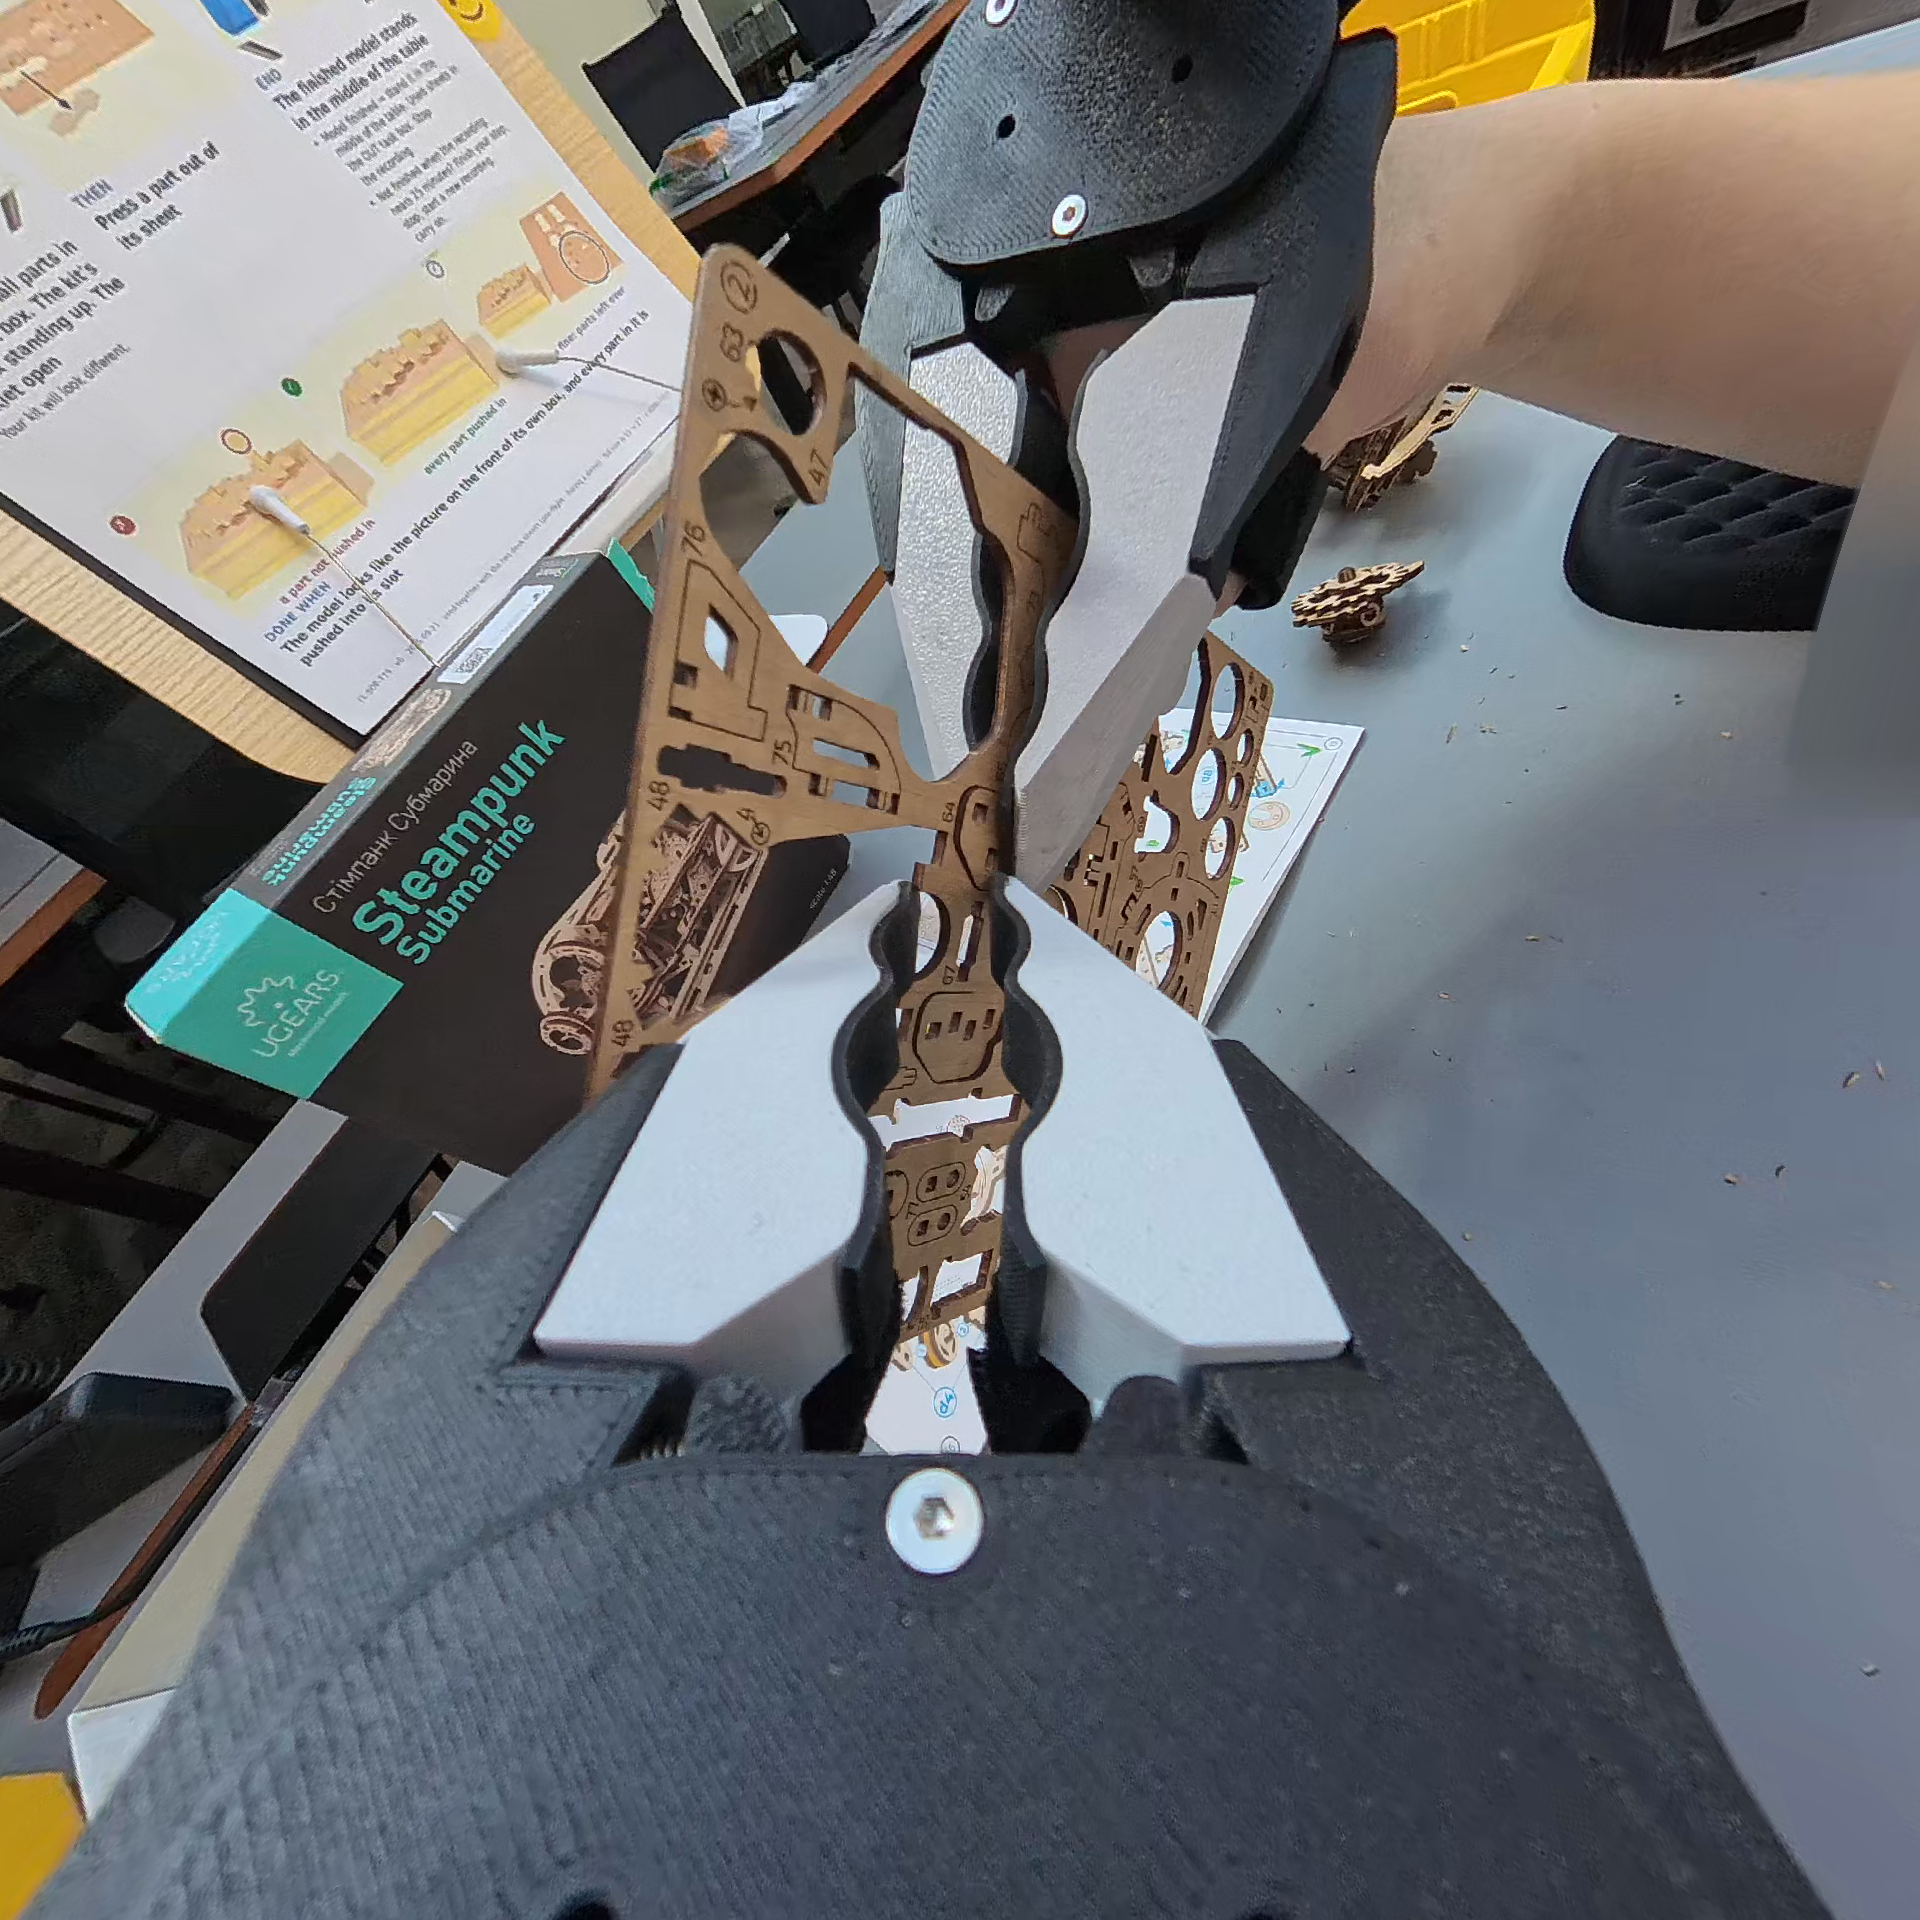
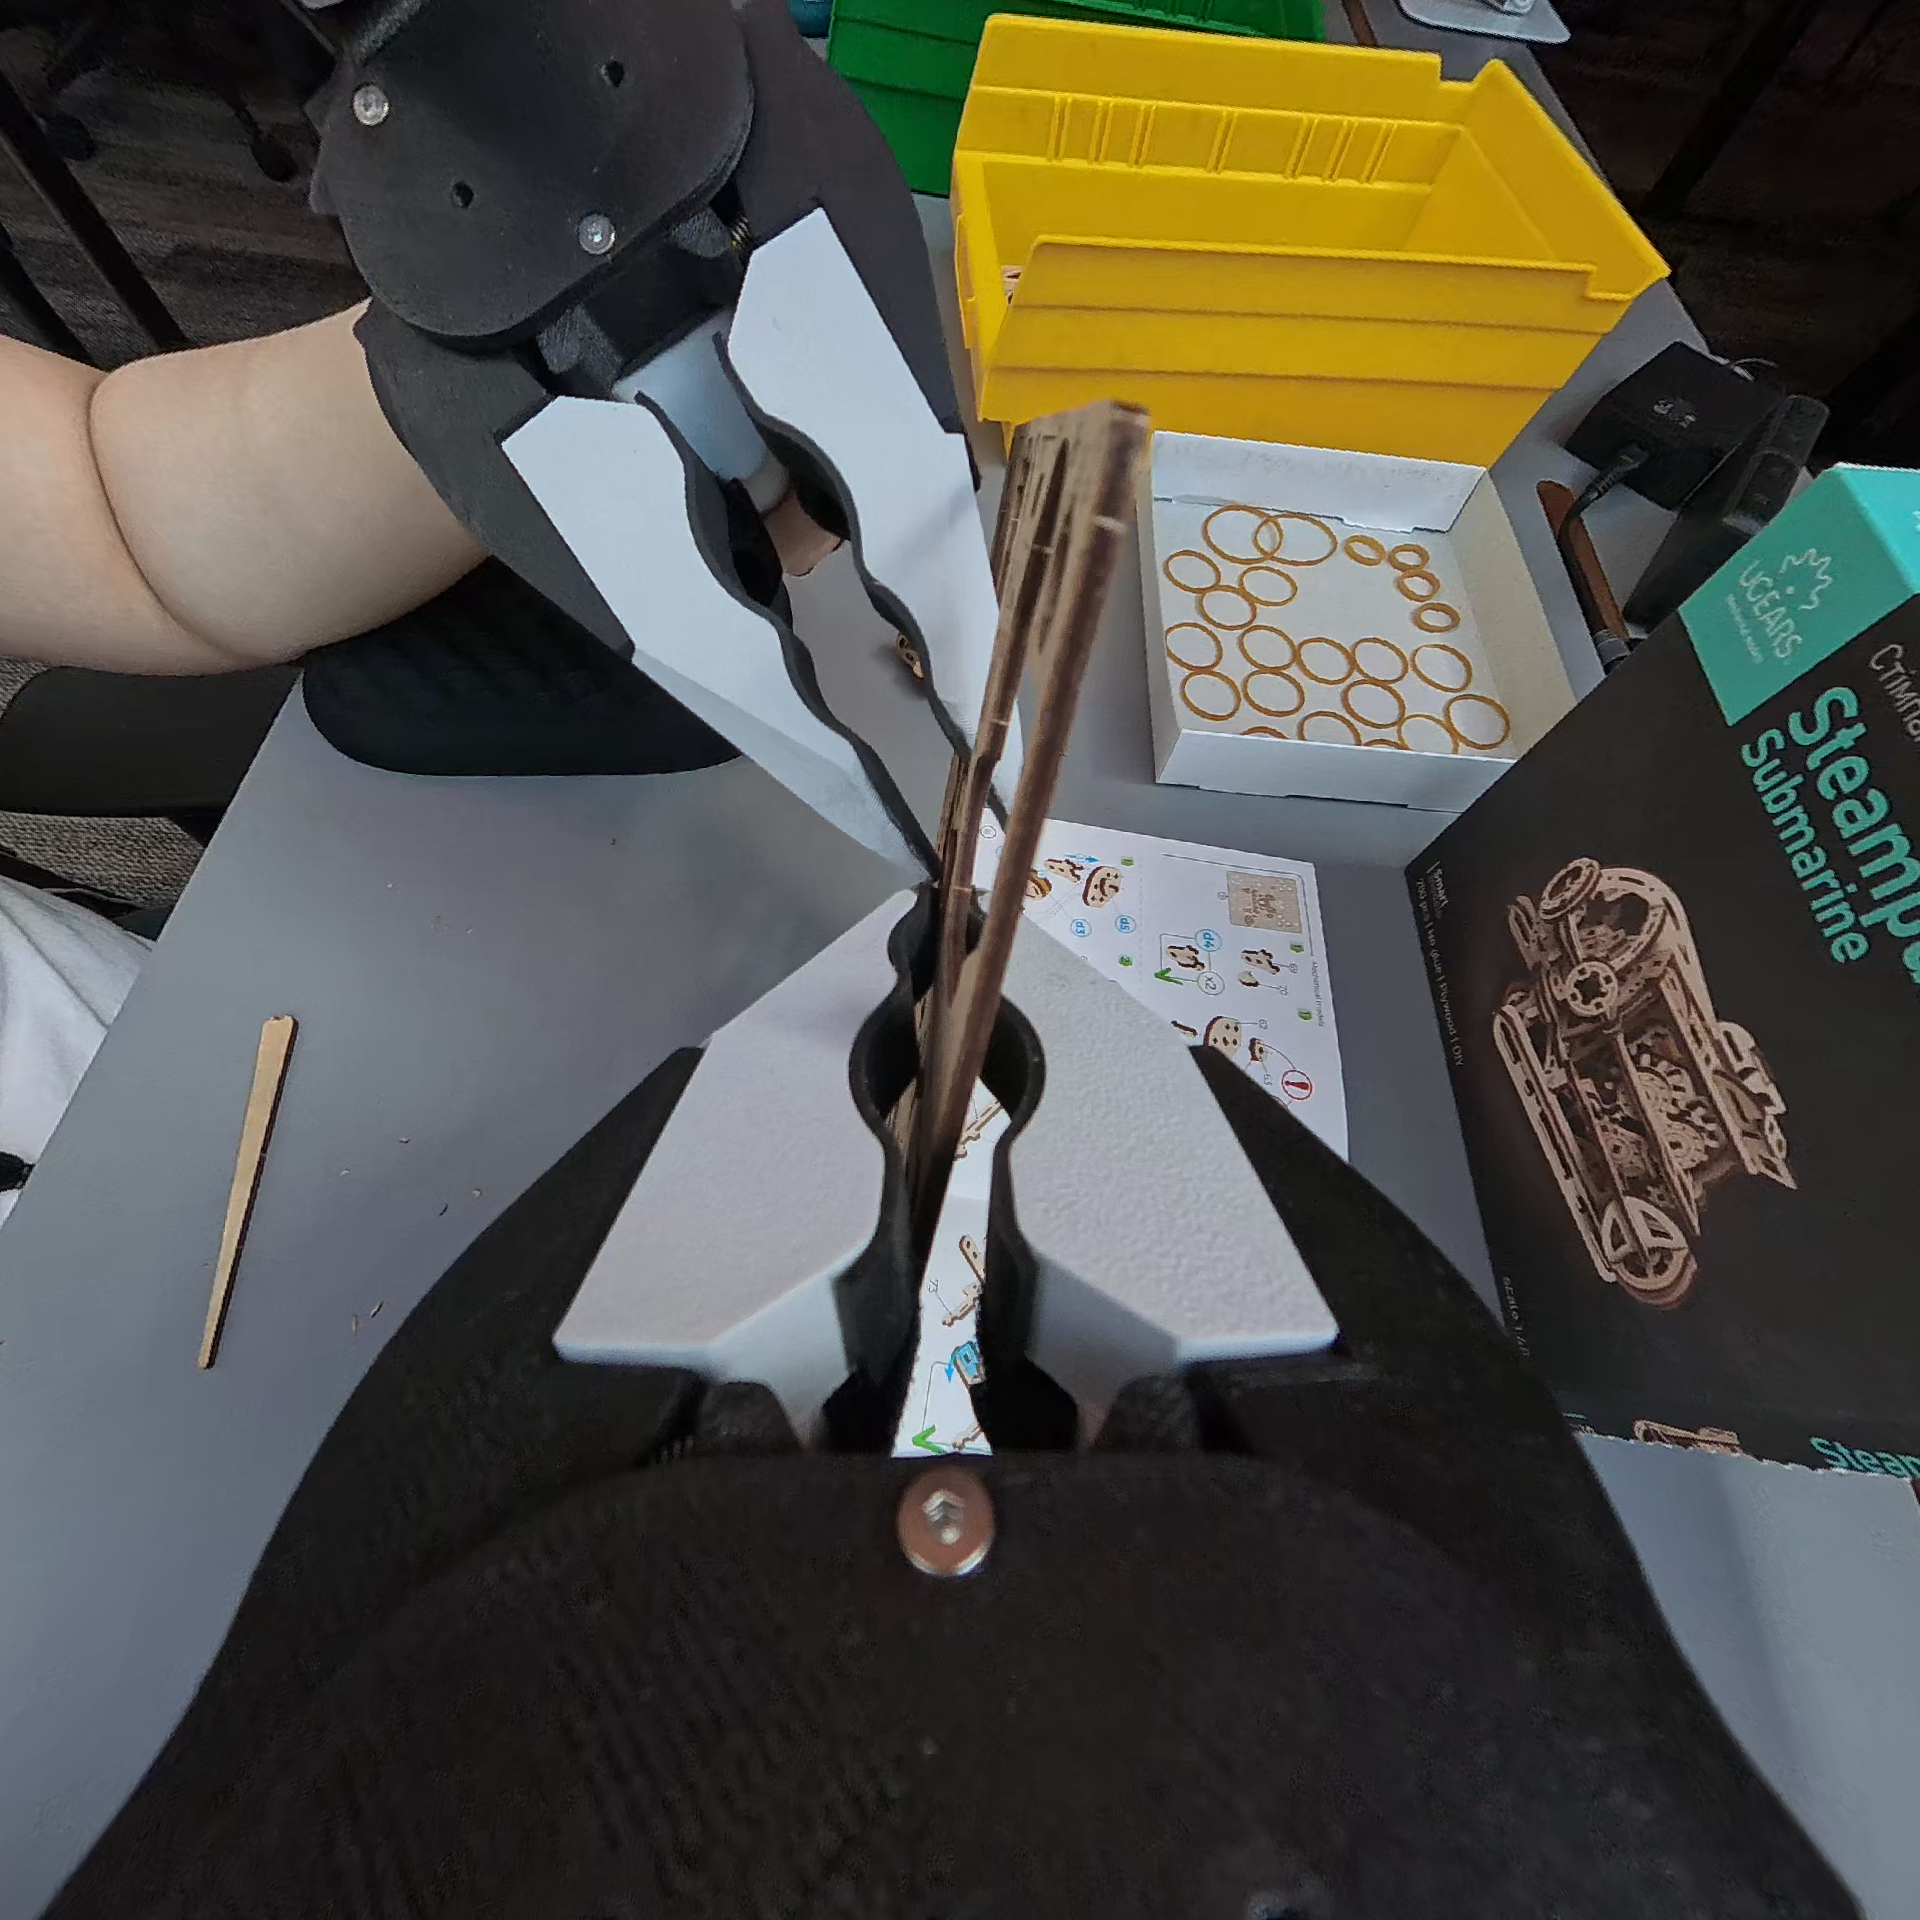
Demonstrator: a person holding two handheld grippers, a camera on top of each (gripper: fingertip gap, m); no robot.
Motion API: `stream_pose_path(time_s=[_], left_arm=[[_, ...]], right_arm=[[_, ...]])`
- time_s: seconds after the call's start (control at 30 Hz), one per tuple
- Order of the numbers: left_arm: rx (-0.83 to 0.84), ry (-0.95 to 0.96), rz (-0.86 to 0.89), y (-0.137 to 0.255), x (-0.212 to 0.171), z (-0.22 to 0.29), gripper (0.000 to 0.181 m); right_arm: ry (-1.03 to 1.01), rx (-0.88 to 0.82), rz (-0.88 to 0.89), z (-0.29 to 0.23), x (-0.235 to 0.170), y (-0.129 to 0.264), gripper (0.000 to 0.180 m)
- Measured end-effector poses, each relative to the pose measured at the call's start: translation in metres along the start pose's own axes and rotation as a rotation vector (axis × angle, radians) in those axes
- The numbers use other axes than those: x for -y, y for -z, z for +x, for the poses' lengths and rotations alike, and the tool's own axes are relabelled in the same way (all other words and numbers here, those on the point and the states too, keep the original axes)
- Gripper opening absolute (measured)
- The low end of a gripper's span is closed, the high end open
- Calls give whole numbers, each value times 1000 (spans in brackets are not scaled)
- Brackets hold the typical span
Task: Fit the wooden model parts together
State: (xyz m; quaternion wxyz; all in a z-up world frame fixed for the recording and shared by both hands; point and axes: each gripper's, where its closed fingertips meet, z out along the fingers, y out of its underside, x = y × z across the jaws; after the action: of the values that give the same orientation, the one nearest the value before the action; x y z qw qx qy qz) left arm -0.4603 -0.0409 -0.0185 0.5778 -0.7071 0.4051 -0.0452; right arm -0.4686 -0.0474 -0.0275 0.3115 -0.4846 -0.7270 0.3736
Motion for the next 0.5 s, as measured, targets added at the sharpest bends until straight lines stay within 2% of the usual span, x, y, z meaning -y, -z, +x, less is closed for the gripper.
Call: stream_pose_path(time_s=[0.5], left_arm=[[42,11,-10,-1,-2,-6,4]], right_arm=[[-168,-23,-22,9,-2,-1,2]])
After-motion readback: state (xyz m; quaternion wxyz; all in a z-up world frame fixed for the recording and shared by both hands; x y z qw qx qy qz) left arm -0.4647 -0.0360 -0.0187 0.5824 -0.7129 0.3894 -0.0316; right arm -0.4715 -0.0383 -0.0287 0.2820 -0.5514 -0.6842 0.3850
